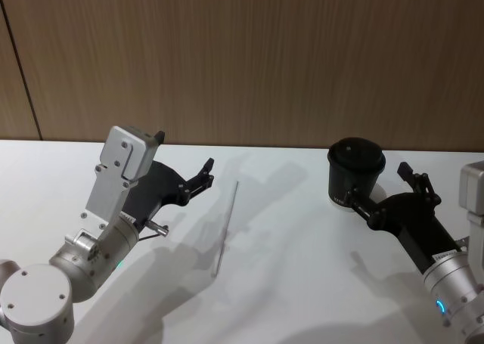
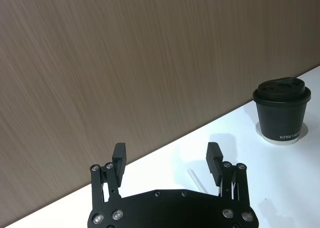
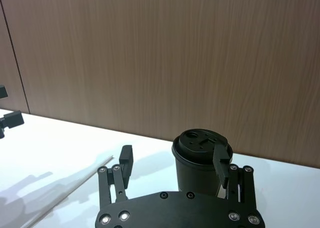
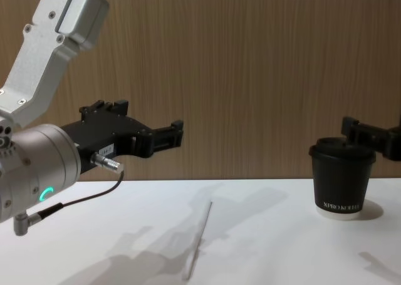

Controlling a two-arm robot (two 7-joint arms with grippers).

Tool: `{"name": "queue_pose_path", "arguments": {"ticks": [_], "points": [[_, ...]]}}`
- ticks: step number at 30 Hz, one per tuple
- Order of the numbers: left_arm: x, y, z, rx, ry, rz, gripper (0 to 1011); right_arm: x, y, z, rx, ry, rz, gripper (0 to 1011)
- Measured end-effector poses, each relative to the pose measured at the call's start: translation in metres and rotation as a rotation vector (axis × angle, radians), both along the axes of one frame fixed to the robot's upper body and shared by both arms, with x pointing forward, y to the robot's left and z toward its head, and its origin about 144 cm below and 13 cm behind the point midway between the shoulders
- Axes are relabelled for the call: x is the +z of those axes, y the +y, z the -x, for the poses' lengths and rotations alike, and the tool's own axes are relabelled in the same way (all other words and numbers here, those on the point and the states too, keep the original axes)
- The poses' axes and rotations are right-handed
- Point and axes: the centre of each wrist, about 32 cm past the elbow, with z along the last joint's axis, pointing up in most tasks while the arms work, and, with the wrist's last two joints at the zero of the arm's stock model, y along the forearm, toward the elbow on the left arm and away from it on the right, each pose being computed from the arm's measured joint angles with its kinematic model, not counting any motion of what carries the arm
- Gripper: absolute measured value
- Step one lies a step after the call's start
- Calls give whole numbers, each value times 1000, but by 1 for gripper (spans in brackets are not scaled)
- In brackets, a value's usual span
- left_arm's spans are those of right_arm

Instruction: Pick up the straw with one hand, pass it to the other hand, and insert it into the cup.

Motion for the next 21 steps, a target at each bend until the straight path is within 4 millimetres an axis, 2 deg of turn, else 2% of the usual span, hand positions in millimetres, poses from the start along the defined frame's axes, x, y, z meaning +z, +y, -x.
{"name": "queue_pose_path", "arguments": {"ticks": [21], "points": [[0,-2,1,-11,37,25,1003,0,0,0,0,0,0,1001]]}}
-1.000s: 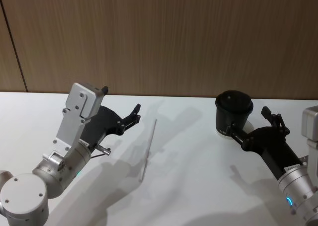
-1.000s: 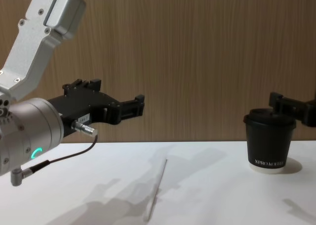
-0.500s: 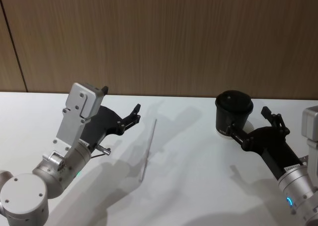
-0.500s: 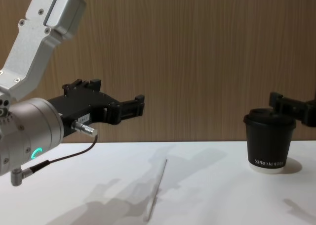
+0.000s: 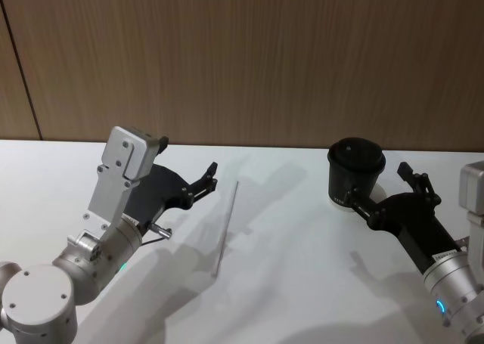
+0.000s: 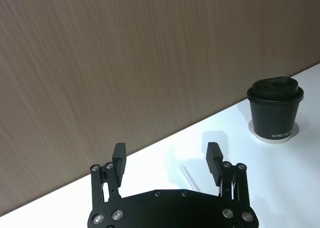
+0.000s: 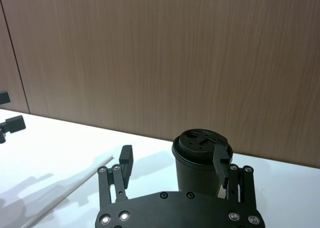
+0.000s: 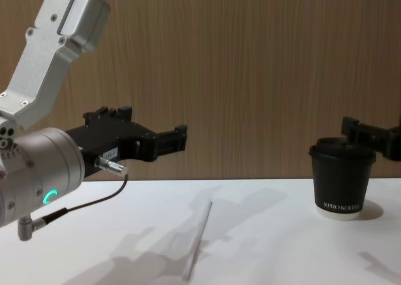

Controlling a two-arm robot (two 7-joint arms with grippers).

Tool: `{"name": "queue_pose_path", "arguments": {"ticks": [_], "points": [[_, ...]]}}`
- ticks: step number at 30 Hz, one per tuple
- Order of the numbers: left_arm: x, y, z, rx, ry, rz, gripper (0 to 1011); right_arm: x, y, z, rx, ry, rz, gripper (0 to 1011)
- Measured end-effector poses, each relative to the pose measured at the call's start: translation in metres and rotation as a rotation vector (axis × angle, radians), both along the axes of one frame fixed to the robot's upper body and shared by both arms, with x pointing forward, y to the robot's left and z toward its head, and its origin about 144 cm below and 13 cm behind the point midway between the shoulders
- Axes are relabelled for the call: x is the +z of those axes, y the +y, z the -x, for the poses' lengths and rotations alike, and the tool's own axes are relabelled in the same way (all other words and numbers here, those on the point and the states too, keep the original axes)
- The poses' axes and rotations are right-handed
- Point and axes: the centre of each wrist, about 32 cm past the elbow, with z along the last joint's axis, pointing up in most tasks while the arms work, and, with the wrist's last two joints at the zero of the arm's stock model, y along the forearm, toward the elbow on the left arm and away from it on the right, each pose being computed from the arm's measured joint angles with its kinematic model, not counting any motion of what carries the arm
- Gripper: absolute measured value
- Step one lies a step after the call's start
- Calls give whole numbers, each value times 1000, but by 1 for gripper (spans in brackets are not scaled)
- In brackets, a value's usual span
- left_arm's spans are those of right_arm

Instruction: Pick up the straw with one hand, pass it to the other hand, and insert it into the cup.

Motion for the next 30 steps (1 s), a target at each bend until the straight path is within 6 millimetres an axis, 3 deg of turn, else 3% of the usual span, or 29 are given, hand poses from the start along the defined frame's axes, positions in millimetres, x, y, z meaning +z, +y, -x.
{"name": "queue_pose_path", "arguments": {"ticks": [30], "points": [[6,-17,28,38,231,-4,1003,0,0,0,0,0,0,1001]]}}
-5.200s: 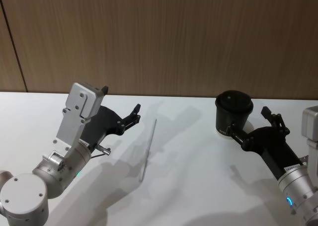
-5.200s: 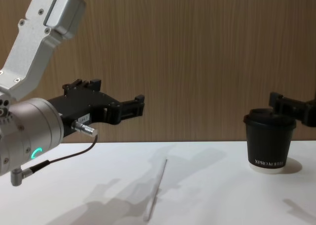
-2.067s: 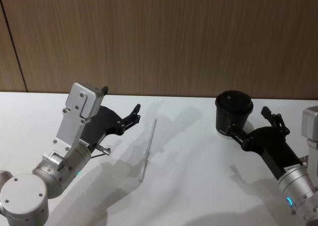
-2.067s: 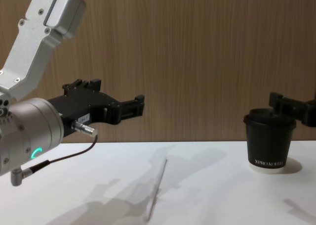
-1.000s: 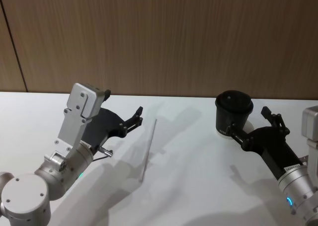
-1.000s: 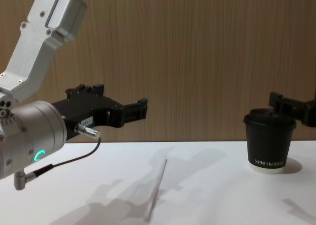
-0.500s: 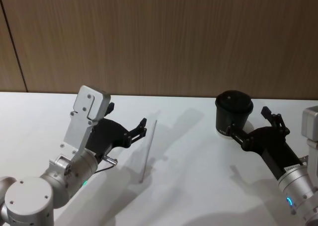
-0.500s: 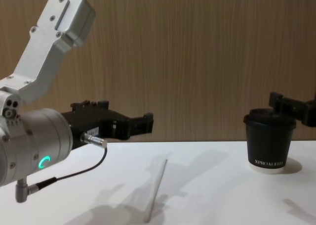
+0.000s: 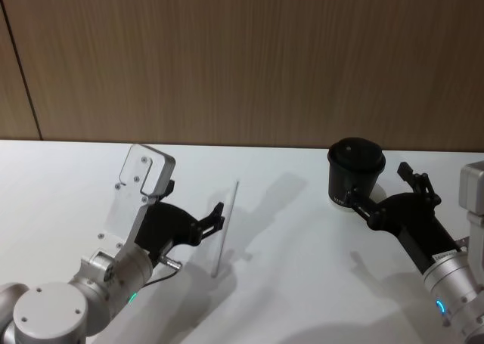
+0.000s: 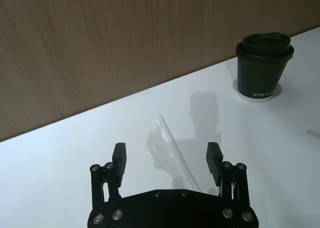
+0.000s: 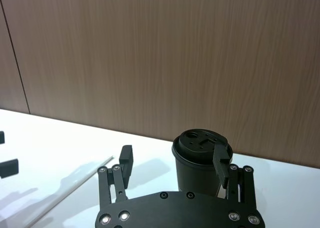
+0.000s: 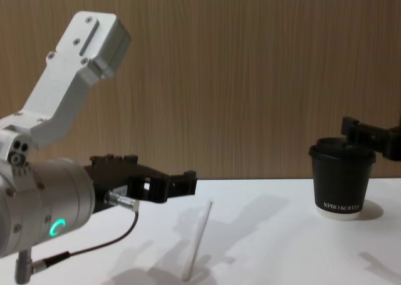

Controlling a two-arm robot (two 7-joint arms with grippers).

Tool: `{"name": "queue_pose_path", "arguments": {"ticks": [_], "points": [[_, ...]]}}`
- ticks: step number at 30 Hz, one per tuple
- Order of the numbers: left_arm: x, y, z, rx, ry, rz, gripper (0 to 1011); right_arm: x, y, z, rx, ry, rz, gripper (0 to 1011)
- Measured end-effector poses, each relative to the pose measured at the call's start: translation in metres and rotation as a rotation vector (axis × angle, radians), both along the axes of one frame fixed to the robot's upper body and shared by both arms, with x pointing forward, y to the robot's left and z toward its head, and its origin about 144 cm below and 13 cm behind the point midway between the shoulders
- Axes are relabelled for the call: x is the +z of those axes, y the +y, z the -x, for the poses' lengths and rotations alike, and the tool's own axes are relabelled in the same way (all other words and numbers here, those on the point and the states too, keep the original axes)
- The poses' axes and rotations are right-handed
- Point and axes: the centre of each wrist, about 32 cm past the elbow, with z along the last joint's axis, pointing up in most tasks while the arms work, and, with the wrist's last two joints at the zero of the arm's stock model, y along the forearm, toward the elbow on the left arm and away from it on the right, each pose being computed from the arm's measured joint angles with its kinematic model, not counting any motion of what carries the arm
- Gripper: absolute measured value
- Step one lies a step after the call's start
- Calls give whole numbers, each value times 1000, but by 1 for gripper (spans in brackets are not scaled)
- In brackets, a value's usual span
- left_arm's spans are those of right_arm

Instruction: Pick up the straw with one hand, pass it to the other hand, and insert it into the cup.

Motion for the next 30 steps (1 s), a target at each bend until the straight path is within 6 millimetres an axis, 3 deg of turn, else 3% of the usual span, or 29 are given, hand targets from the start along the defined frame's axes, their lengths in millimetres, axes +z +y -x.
{"name": "queue_pose_path", "arguments": {"ticks": [30], "points": [[-20,-20,7,23,126,25,1003,0,0,0,0,0,0,1001]]}}
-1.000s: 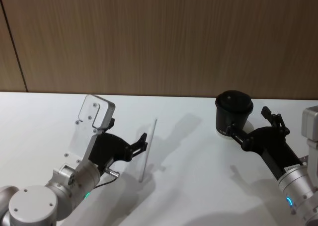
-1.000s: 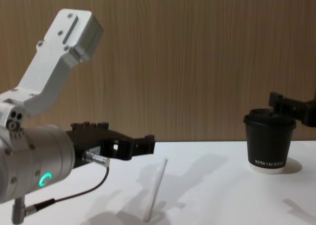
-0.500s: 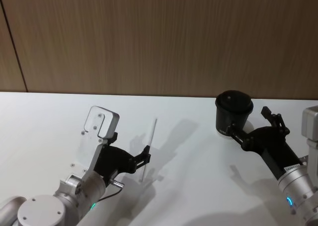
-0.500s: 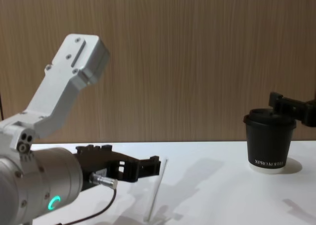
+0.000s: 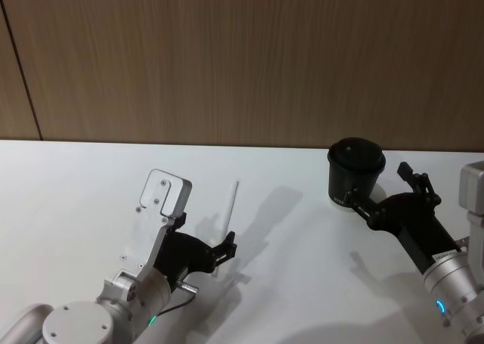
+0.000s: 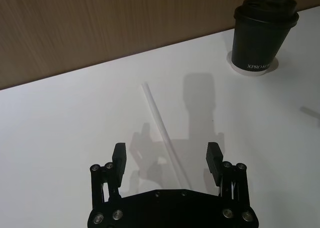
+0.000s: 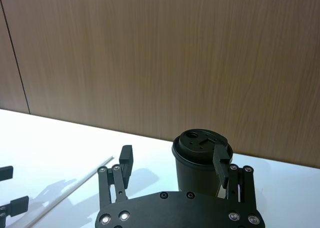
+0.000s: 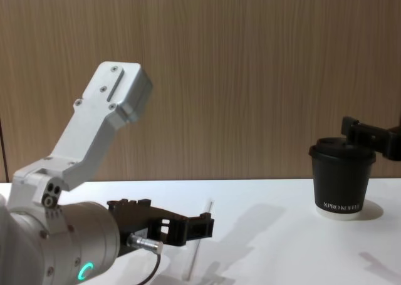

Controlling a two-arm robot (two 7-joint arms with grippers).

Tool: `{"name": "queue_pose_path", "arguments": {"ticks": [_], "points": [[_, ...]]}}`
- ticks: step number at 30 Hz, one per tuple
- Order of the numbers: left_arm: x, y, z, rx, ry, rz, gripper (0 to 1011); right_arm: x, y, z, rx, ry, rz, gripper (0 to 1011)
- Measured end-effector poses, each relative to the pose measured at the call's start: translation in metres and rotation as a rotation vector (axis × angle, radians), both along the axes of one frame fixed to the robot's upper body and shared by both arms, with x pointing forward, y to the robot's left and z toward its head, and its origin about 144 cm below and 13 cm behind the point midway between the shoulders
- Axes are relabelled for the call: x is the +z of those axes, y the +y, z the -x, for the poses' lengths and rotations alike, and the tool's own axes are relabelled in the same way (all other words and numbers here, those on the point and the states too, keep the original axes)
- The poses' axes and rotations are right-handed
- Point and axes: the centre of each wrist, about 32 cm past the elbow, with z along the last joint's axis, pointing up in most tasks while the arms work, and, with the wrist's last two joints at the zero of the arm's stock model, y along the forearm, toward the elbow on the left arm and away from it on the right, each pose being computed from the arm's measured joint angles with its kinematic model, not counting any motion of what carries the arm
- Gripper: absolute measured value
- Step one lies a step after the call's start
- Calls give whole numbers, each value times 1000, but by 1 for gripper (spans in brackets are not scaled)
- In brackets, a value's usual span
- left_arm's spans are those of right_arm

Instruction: Pick up the straw with one hand, pass it to the other hand, and insert it into the cup.

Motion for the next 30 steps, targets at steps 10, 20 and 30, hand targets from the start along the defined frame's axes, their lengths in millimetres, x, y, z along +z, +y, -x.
{"name": "queue_pose_path", "arguments": {"ticks": [10,20,30], "points": [[-2,-7,-1,6,35,6,1003,0,0,0,0,0,0,1001],[-5,-13,-2,18,66,29,1003,0,0,0,0,0,0,1001],[-8,-20,-4,30,87,59,1003,0,0,0,0,0,0,1001]]}}
